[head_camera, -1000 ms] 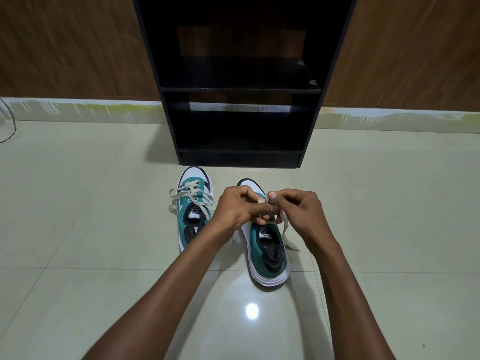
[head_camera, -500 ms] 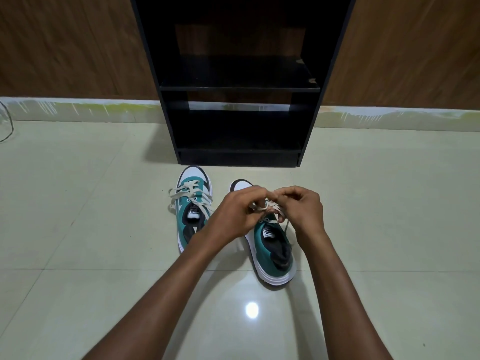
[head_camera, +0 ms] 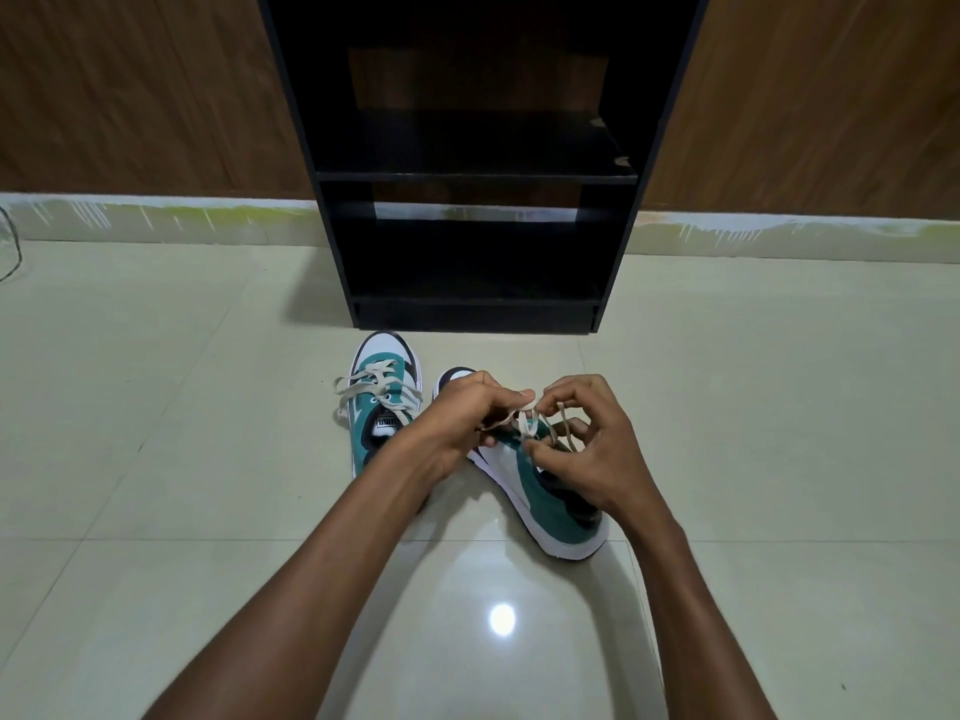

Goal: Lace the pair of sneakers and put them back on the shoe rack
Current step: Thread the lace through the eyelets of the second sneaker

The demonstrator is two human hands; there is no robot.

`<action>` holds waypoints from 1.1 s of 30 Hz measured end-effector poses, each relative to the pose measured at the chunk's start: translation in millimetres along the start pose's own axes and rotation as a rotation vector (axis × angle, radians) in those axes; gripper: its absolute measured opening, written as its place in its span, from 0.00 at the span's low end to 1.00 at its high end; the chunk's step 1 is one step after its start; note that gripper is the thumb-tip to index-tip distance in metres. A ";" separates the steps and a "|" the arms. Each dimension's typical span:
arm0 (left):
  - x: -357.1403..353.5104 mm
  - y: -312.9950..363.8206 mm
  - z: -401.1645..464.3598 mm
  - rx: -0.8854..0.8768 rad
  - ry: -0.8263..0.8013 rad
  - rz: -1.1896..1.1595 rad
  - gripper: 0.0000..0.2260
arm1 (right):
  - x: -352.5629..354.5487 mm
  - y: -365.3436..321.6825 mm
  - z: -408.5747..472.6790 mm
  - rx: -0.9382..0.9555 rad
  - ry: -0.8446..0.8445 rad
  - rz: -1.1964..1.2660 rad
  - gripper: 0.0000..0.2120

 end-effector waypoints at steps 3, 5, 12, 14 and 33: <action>0.2 4.4 -0.4 0.055 -0.022 -0.003 0.17 | -1.8 4.8 1.2 0.051 0.030 -0.119 0.16; 0.8 5.9 -1.4 0.086 -0.031 0.009 0.14 | -4.2 7.3 2.7 0.079 0.086 -0.174 0.11; 13.2 -2.2 0.4 0.206 0.098 -0.187 0.12 | 2.5 5.2 -2.4 -0.125 0.066 0.139 0.05; 18.5 -7.4 1.1 0.210 0.179 -0.279 0.13 | 6.9 9.9 -6.3 -0.181 0.157 0.305 0.06; 14.6 -7.4 7.2 -0.045 0.006 -0.407 0.17 | 3.2 -8.8 -7.5 -0.216 0.032 0.688 0.15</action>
Point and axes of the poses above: each hand's wrist, its own z-axis towards the middle knuckle, its own x-axis out of the back of the hand, y = z × x, the point moved 1 cm from there along z, towards the middle knuckle, and after that the axes turned 3 degrees about -y, right-handed, at the moved point
